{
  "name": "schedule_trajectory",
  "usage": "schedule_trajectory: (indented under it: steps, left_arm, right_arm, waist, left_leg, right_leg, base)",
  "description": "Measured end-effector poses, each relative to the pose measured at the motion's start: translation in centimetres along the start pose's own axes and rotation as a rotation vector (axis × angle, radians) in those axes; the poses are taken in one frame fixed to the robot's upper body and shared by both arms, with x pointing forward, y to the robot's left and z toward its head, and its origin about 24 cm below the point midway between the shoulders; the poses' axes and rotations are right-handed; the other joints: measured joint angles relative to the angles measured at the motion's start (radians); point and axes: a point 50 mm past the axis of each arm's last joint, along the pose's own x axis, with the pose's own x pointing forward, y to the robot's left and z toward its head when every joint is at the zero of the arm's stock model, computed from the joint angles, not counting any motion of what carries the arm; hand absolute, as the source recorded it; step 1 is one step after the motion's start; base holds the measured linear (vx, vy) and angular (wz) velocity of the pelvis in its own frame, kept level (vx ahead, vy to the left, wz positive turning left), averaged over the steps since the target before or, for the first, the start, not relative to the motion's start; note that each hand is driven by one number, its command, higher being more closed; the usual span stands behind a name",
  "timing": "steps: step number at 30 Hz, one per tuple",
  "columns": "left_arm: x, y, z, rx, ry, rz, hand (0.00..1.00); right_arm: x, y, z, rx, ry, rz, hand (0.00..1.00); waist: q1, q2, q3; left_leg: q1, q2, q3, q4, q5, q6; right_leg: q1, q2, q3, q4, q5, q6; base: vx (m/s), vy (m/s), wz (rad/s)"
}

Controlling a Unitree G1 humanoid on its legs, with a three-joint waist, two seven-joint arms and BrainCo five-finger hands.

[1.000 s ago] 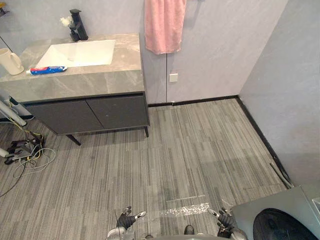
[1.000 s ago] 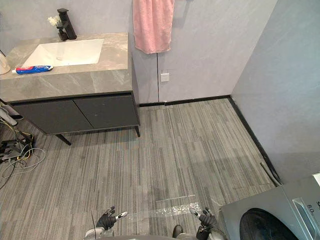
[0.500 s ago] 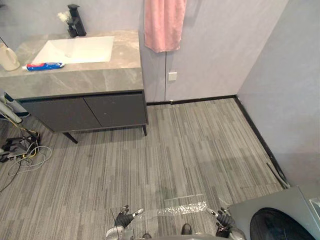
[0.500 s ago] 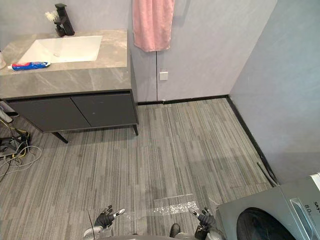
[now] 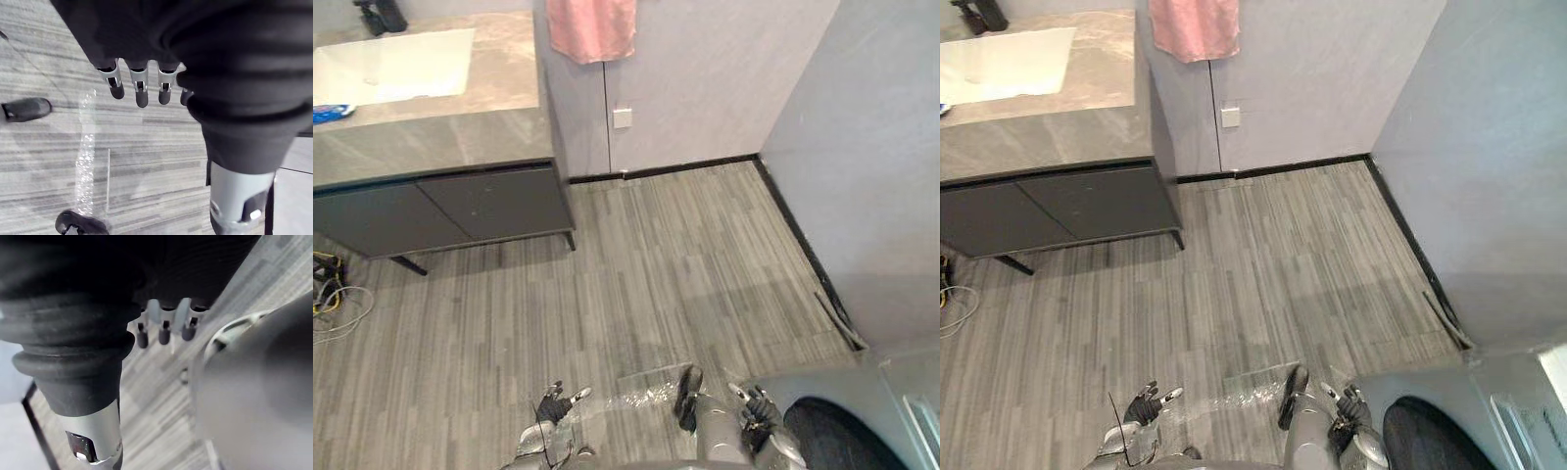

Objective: Organize washtable

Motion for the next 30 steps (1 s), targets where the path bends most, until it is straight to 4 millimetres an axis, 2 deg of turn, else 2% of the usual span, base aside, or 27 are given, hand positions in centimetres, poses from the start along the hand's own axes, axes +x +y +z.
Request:
schedule_trajectory:
  steps: [1, 2, 3, 4, 5, 6, 8, 10, 11, 13, 14, 15, 16, 17, 18, 19, 20, 21, 22, 23, 24, 25, 26, 27, 28, 29, 30]
  left_arm:
    - [0.0, -0.4, 0.0, -0.021, -0.002, -0.007, 0.0]
    - [-0.3, -1.0, -0.4, -0.082, 0.001, -0.01, 0.0]
    - [-0.7, -0.9, -1.1, -0.139, 0.012, 0.002, 0.0]
    - [-0.7, -0.8, -0.9, -0.152, -0.001, 0.003, 0.0]
    - [-0.7, -0.7, -0.7, -0.172, -0.01, 0.007, 0.0]
    - [-0.7, -0.6, -0.7, -0.202, -0.014, 0.015, 0.0]
    - [-0.6, -0.5, -0.4, -0.226, -0.032, 0.014, 0.0]
    - [-0.5, -0.5, 0.4, -0.258, -0.068, 0.012, 0.0]
    - [-0.5, -0.4, 0.6, -0.267, -0.077, 0.017, 0.0]
    - [-0.4, -0.1, 0.9, -0.272, -0.091, 0.023, 0.0]
    - [-0.5, -0.1, 0.7, -0.273, -0.083, 0.024, 0.0]
    - [-0.6, 0.0, 0.4, -0.274, -0.078, 0.028, 0.0]
    - [-0.6, 0.0, 0.3, -0.273, -0.07, 0.029, 0.0]
    - [-0.7, 0.5, 0.0, -0.268, -0.061, 0.045, 0.0]
    - [-0.7, 1.1, 0.1, -0.257, -0.064, 0.056, 0.0]
    - [-0.6, 1.7, 0.4, -0.248, -0.071, 0.07, 0.0]
    - [-0.6, 1.9, 0.4, -0.246, -0.069, 0.073, 0.0]
    - [-0.6, 2.0, 0.2, -0.247, -0.063, 0.079, 0.0]
    - [-0.7, 2.4, -0.2, -0.255, -0.046, 0.097, 0.0]
    - [-0.8, 2.7, -0.6, -0.256, -0.034, 0.107, 0.0]
    - [-1.0, 3.0, -1.2, -0.247, -0.012, 0.118, 0.0]
    - [-1.2, 3.4, -1.6, -0.231, 0.003, 0.129, 0.0]
    - [-1.2, 3.4, -1.7, -0.227, 0.005, 0.129, 0.0]
    - [-1.2, 3.1, -1.8, -0.208, 0.011, 0.116, 0.0]
    - [-1.2, 3.0, -1.8, -0.203, 0.012, 0.11, 0.0]
    - [-1.1, 2.7, -1.7, -0.203, 0.011, 0.101, 0.0]
    - [-1.1, 2.5, -1.7, -0.206, 0.01, 0.097, 0.0]
  right_arm:
    - [0.0, -0.2, 0.1, -0.01, -0.003, -0.002, 0.0]
    - [-0.1, -0.5, -0.1, -0.06, 0.011, 0.002, 0.0]
    - [-0.1, -0.3, -0.7, -0.108, 0.034, 0.019, 0.0]
    - [-0.1, -0.1, -0.7, -0.129, 0.034, 0.029, 0.0]
    - [-0.1, -0.2, -0.4, -0.143, 0.025, 0.032, 0.0]
    - [0.0, -0.1, -0.3, -0.149, 0.018, 0.034, 0.0]
    - [0.0, -0.2, -0.3, -0.153, 0.025, 0.029, 0.0]
    - [0.1, -0.7, -0.2, -0.143, 0.025, 0.007, 0.0]
    - [0.0, -0.7, -0.2, -0.142, 0.026, 0.007, 0.0]
    - [0.0, -0.8, -0.4, -0.139, 0.029, 0.007, 0.0]
    - [-0.1, -1.0, -0.4, -0.144, 0.028, 0.002, 0.0]
    - [-0.1, -1.1, -0.5, -0.148, 0.03, 0.001, 0.0]
    - [-0.2, -1.3, -0.5, -0.153, 0.032, -0.002, 0.0]
    - [-0.3, -1.3, -1.0, -0.153, 0.047, -0.005, 0.0]
    - [-0.6, -0.7, -1.8, -0.147, 0.066, 0.01, 0.0]
    - [-0.7, -0.3, -2.3, -0.142, 0.078, 0.019, 0.0]
    - [-0.8, -0.1, -2.6, -0.139, 0.084, 0.022, 0.0]
    - [-0.9, -0.1, -2.9, -0.14, 0.093, 0.028, 0.0]
    - [-0.9, 0.0, -3.0, -0.139, 0.1, 0.036, 0.0]
    - [-0.9, 0.1, -3.2, -0.136, 0.105, 0.041, 0.0]
    - [-1.0, 0.4, -3.5, -0.13, 0.117, 0.051, 0.0]
    - [-1.1, 0.5, -3.6, -0.126, 0.117, 0.056, 0.0]
    - [-1.0, 0.4, -3.5, -0.129, 0.115, 0.053, 0.0]
    - [-1.1, -0.1, -3.3, -0.135, 0.11, 0.041, 0.0]
    - [-1.1, -0.2, -3.3, -0.136, 0.107, 0.039, 0.0]
    - [-1.2, -0.5, -3.3, -0.133, 0.105, 0.031, 0.0]
    - [-1.3, -0.7, -3.4, -0.125, 0.107, 0.026, 0.0]
  waist:
    - [-0.001, 0.001, 0.001]
    - [0.0, 0.006, 0.004]
    - [0.012, 0.005, 0.006]
    - [0.023, 0.011, 0.006]
    - [0.034, 0.013, 0.006]
    - [0.037, 0.013, 0.006]
    - [0.041, 0.01, 0.008]
    - [0.064, 0.002, 0.013]
    - [0.065, -0.001, 0.014]
    - [0.064, -0.016, 0.011]
    - [0.067, -0.006, 0.002]
    - [0.07, 0.004, -0.003]
    - [0.07, 0.019, -0.012]
    - [0.075, 0.014, -0.032]
    - [0.068, -0.039, -0.051]
    - [0.065, -0.063, -0.058]
    - [0.065, -0.072, -0.064]
    - [0.066, -0.076, -0.067]
    - [0.064, -0.073, -0.066]
    - [0.065, -0.07, -0.064]
    - [0.062, -0.057, -0.057]
    - [0.058, -0.059, -0.057]
    - [0.058, -0.057, -0.056]
    - [0.057, -0.049, -0.052]
    - [0.055, -0.046, -0.053]
    - [0.038, -0.043, -0.053]
    - [0.028, -0.041, -0.052]
  left_leg:
    - [-0.026, 0.013, -0.009, 0.071, 0.036, 0.028]
    - [-0.06, 0.05, 0.001, 0.224, 0.127, 0.125]
    - [-0.104, 0.122, 0.013, 0.44, 0.152, 0.151]
    - [-0.129, 0.147, 0.007, 0.55, 0.137, 0.144]
    - [-0.168, 0.157, -0.02, 0.675, 0.098, 0.128]
    - [-0.218, 0.15, -0.038, 0.776, 0.046, 0.133]
    - [-0.289, 0.122, -0.029, 0.822, -0.02, 0.131]
    - [-0.392, 0.078, 0.01, 0.757, -0.082, 0.138]
    - [-0.411, 0.065, 0.021, 0.715, -0.082, 0.138]
    - [-0.451, -0.008, 0.043, 0.477, -0.074, 0.142]
    - [-0.462, -0.071, 0.042, 0.16, 0.009, 0.157]
    - [-0.472, -0.076, 0.041, 0.084, 0.037, 0.163]
    - [-0.491, -0.073, 0.032, 0.049, 0.072, 0.195]
    - [-0.5, -0.083, 0.006, 0.077, 0.19, 0.278]
    - [-0.496, -0.129, 0.008, 0.066, 0.192, 0.31]
    - [-0.485, -0.161, 0.007, 0.053, 0.184, 0.327]
    - [-0.482, -0.174, 0.006, 0.053, 0.182, 0.329]
    - [-0.456, -0.191, 0.003, 0.061, 0.153, 0.338]
    - [-0.401, -0.199, 0.003, 0.065, 0.111, 0.338]
    - [-0.367, -0.201, 0.0, 0.064, 0.091, 0.331]
    - [-0.31, -0.205, -0.015, 0.066, 0.051, 0.323]
    - [-0.255, -0.214, -0.028, 0.057, 0.023, 0.321]
    - [-0.225, -0.222, -0.036, 0.041, 0.016, 0.317]
    - [-0.153, -0.233, -0.058, -0.007, 0.011, 0.311]
    - [-0.133, -0.237, -0.071, -0.023, 0.01, 0.309]
    - [-0.108, -0.243, -0.108, -0.044, 0.002, 0.305]
    - [-0.099, -0.244, -0.134, -0.049, -0.002, 0.301]
  right_leg:
    - [0.012, -0.007, -0.007, 0.015, -0.015, -0.014]
    - [0.074, 0.001, -0.015, 0.007, -0.045, -0.038]
    - [0.18, 0.038, -0.012, -0.071, -0.061, -0.042]
    - [0.221, 0.064, -0.004, -0.107, -0.063, -0.045]
    - [0.279, 0.09, 0.011, -0.158, -0.066, -0.051]
    - [0.353, 0.117, 0.03, -0.225, -0.069, -0.055]
    - [0.431, 0.141, 0.067, -0.296, -0.072, -0.058]
    - [0.515, 0.146, 0.106, -0.362, -0.074, -0.055]
    - [0.537, 0.143, 0.109, -0.375, -0.074, -0.054]
    - [0.602, 0.12, 0.107, -0.409, -0.094, -0.021]
    - [0.656, 0.119, 0.106, -0.448, -0.128, 0.035]
    - [0.672, 0.127, 0.108, -0.458, -0.146, 0.062]
    - [0.685, 0.141, 0.111, -0.464, -0.159, 0.082]
    - [0.704, 0.137, 0.125, -0.464, -0.176, 0.099]
    - [0.7, 0.09, 0.12, -0.45, -0.172, 0.103]
    - [0.694, 0.063, 0.115, -0.418, -0.157, 0.109]
    - [0.684, 0.05, 0.116, -0.386, -0.144, 0.115]
    - [0.653, 0.026, 0.14, -0.278, -0.122, 0.133]
    - [0.606, 0.001, 0.181, -0.089, -0.077, 0.191]
    - [0.573, -0.012, 0.207, 0.022, -0.038, 0.248]
    - [0.491, -0.024, 0.27, 0.259, 0.003, 0.291]
    - [0.408, -0.042, 0.275, 0.448, -0.017, 0.289]
    - [0.372, -0.056, 0.261, 0.505, -0.042, 0.276]
    - [0.297, -0.073, 0.199, 0.543, -0.134, 0.195]
    - [0.278, -0.073, 0.18, 0.523, -0.166, 0.161]
    - [0.245, -0.066, 0.157, 0.437, -0.2, 0.14]
    - [0.235, -0.055, 0.156, 0.359, -0.208, 0.134]
  base:
    - [0.68, -0.516, 0.26]
    - [0.55, -0.442, 0.17]
    - [0.54, -0.417, -0.11]
    - [0.41, -0.296, -0.55]
    - [0.47, -0.281, -0.73]
    - [0.55, -0.277, -0.79]
    - [0.47, -0.173, -0.61]
    - [0.39, -0.039, -0.6]
    - [0.32, 0.01, -0.42]
    - [0.42, 0.088, -0.31]
    - [0.5, 0.161, -0.34]
    - [0.42, 0.176, -0.32]
    - [0.38, 0.205, -0.26]
    - [0.59, 0.275, -0.04]
    - [0.6, 0.259, 0.13]
    - [0.51, 0.19, 0.34]
    - [0.41, 0.176, 0.38]
    - [0.61, 0.305, 0.35]
    - [0.5, 0.262, 0.25]
    - [0.57, 0.282, 0.12]
    - [0.35, 0.141, 0.16]
    - [0.49, 0.186, 0.24]
    - [0.41, 0.1, 0.42]
    - [0.38, 0.077, 0.42]
    - [0.28, 0.024, 0.75]
    - [0.21, -0.05, 0.78]
    - [0.27, -0.099, 1.02]
